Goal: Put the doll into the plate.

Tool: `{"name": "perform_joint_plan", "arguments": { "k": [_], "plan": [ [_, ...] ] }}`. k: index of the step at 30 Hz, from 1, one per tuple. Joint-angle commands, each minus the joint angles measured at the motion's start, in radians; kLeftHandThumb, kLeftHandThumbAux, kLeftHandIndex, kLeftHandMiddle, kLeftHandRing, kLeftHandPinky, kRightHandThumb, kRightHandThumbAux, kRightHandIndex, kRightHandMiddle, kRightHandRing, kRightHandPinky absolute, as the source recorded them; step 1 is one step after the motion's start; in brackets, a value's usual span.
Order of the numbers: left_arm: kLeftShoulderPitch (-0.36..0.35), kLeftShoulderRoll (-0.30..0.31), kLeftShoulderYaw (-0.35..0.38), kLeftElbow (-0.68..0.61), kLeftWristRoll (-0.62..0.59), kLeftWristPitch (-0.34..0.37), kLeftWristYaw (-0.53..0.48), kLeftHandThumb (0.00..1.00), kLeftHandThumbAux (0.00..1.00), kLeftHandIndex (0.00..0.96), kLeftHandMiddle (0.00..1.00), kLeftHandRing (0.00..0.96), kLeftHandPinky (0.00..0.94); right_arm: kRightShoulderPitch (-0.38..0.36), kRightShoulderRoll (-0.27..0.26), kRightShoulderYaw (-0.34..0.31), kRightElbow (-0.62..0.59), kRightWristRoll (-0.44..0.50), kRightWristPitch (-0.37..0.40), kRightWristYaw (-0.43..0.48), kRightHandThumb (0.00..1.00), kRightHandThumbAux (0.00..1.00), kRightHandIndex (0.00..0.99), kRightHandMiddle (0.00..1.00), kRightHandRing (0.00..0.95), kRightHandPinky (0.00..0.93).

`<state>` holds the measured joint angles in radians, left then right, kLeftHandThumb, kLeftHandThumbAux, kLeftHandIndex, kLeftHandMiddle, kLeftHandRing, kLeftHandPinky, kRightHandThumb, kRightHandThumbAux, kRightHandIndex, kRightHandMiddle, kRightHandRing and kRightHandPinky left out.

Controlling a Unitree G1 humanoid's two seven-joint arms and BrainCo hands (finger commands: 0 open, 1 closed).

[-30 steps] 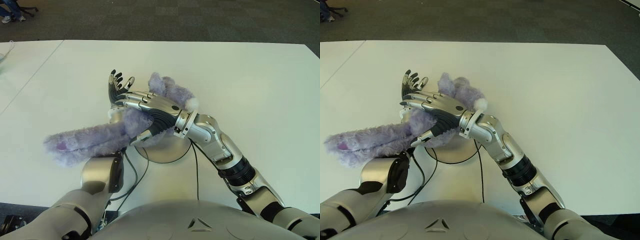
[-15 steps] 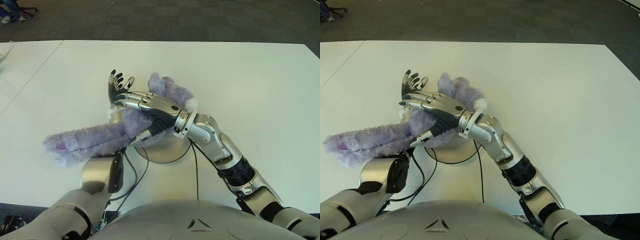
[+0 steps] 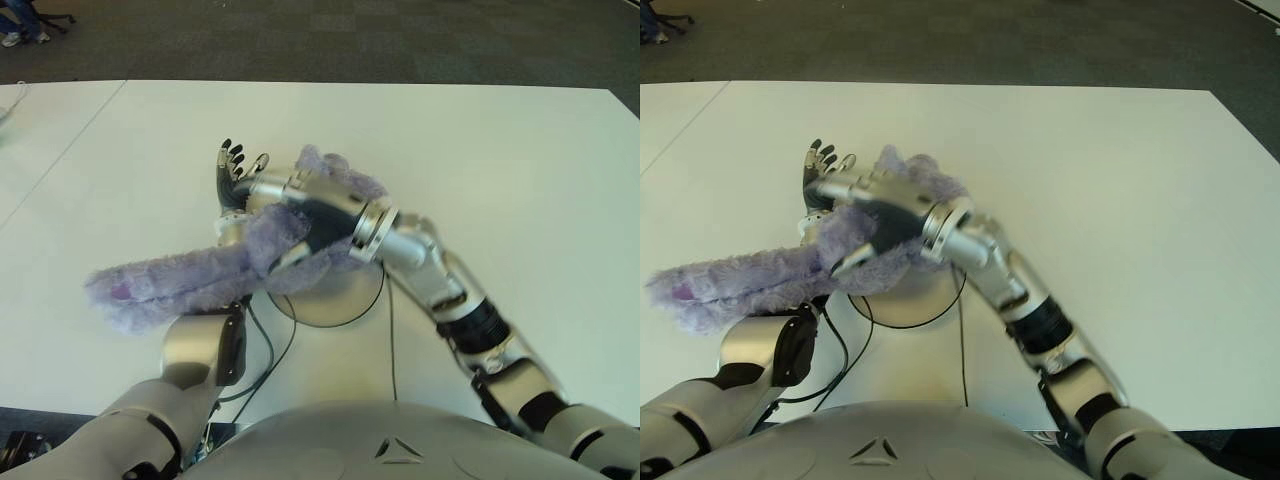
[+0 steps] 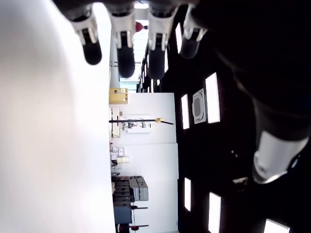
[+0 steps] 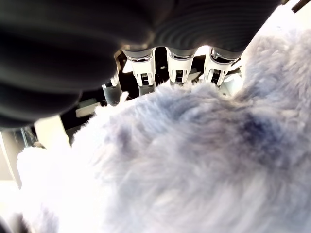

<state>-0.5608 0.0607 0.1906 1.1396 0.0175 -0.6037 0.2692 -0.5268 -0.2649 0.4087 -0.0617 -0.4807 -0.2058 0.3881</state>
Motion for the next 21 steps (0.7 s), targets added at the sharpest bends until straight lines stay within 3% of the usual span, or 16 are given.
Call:
{"name": "perform_joint_plan", "arguments": {
  "k": [1, 6, 14, 21],
  "plan": [
    [0.277, -0.033, 0.018, 0.192, -0.006, 0.106, -0.028, 0.000, 0.609, 0.089, 0.185, 0.162, 0.135, -0.699, -0.191, -0.607, 0.560, 0.460, 0.025, -0.221, 0.000, 0.563, 0.000, 0.000, 0.000, 0.000],
    [0.274, -0.032, 0.018, 0.194, -0.006, 0.114, -0.026, 0.000, 0.608, 0.083, 0.180, 0.161, 0.130, -0.747, -0.226, -0.606, 0.660, 0.468, -0.040, -0.239, 0.000, 0.595, 0.022, 0.012, 0.000, 0.000],
    [0.274, -0.036, 0.014, 0.194, -0.003, 0.113, -0.016, 0.000, 0.598, 0.073, 0.169, 0.152, 0.114, -0.715, -0.300, -0.637, 0.704, 0.451, -0.174, -0.294, 0.000, 0.616, 0.104, 0.070, 0.030, 0.028],
    [0.272, -0.035, 0.014, 0.195, -0.003, 0.123, -0.015, 0.000, 0.608, 0.068, 0.162, 0.146, 0.121, -0.749, -0.325, -0.648, 0.803, 0.451, -0.237, -0.309, 0.000, 0.623, 0.119, 0.081, 0.045, 0.032]
  ]
}}
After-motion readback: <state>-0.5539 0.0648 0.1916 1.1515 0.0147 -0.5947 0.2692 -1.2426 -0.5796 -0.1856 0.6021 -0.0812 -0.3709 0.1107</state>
